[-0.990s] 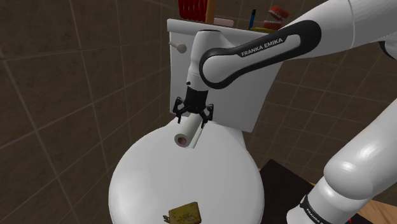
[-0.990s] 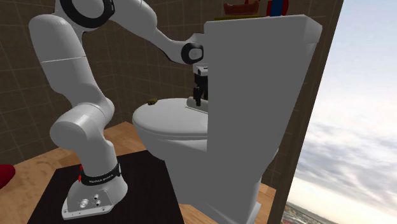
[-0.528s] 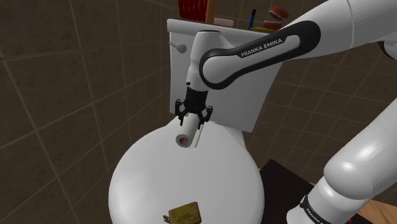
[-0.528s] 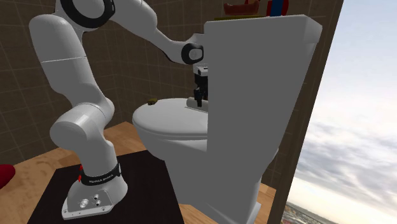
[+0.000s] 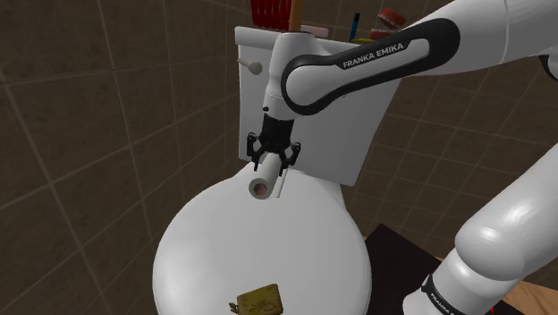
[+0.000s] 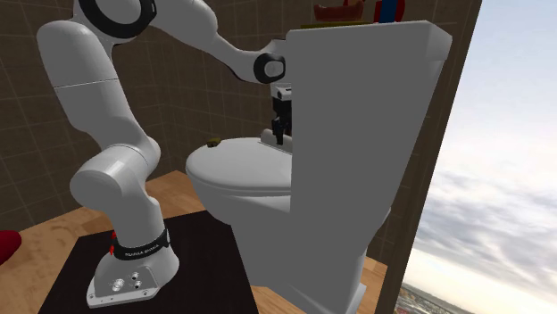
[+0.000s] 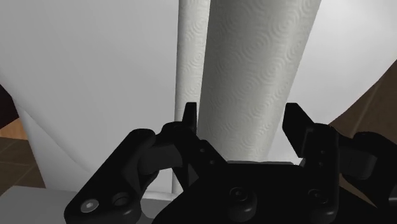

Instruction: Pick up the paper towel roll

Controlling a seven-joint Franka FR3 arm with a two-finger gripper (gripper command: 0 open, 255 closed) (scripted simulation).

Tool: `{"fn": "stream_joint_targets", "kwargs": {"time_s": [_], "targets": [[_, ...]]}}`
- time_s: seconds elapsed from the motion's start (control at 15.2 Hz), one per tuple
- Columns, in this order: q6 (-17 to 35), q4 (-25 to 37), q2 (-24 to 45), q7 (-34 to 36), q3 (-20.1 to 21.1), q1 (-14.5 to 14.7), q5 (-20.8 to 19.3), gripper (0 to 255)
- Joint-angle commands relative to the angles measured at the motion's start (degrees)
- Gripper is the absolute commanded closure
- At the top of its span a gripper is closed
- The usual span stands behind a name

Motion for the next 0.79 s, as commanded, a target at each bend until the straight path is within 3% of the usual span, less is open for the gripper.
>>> {"fn": "stream_joint_targets", "kwargs": {"time_s": [0.0, 0.73], "targets": [[-1.48, 0.91, -0.64, -0.23, -0.18, 0.0, 0.33, 255], [-8.61, 6.19, -2.78, -0.85, -1.01, -0.11, 1.21, 255]]}}
